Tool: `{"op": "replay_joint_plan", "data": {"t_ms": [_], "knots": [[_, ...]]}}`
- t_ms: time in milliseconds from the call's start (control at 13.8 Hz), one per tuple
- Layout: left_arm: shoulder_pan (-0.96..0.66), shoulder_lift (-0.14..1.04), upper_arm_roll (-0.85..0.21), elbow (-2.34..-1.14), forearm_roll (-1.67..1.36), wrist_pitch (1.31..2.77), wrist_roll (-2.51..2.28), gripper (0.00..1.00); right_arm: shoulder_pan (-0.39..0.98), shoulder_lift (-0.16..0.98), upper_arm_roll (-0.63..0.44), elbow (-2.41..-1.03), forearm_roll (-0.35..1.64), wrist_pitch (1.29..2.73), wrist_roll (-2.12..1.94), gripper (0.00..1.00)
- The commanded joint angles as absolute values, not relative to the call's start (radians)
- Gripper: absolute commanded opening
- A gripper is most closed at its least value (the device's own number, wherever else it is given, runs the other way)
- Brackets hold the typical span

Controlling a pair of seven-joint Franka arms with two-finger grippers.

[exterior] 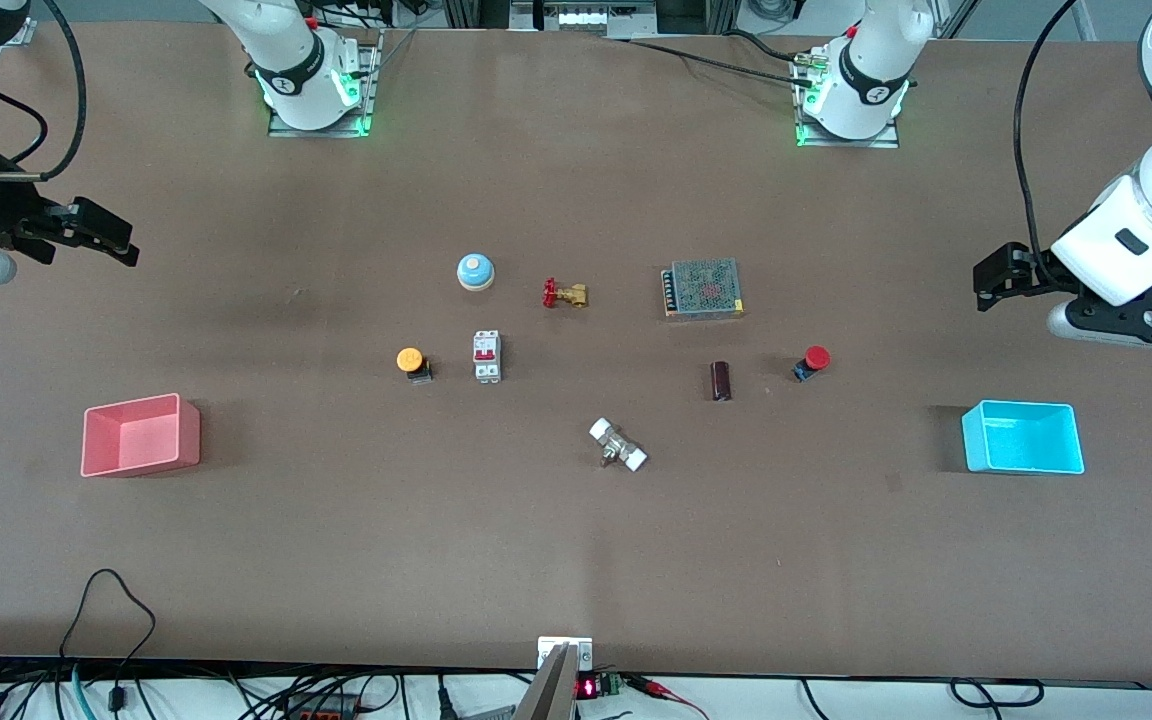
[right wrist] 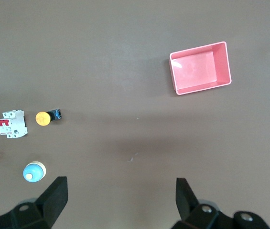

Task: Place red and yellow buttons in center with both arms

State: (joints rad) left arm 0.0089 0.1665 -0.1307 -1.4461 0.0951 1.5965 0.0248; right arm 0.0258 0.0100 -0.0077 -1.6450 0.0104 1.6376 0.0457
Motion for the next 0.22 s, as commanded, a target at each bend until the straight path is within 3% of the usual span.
{"op": "replay_joint_plan", "data": {"t_ms": [0, 144], "knots": [[0.014, 0.149, -0.135, -1.465, 0.089, 1.595, 0.032, 1.00, 0.014, 0.020, -0.002, -1.621, 0.015, 1.628, 0.031, 1.00], [0.014, 0.149, -0.135, -1.466, 0.089, 1.594, 0.031, 1.00, 0.014, 0.020, -0.002, -1.626, 0.015, 1.625, 0.031, 1.00]]}}
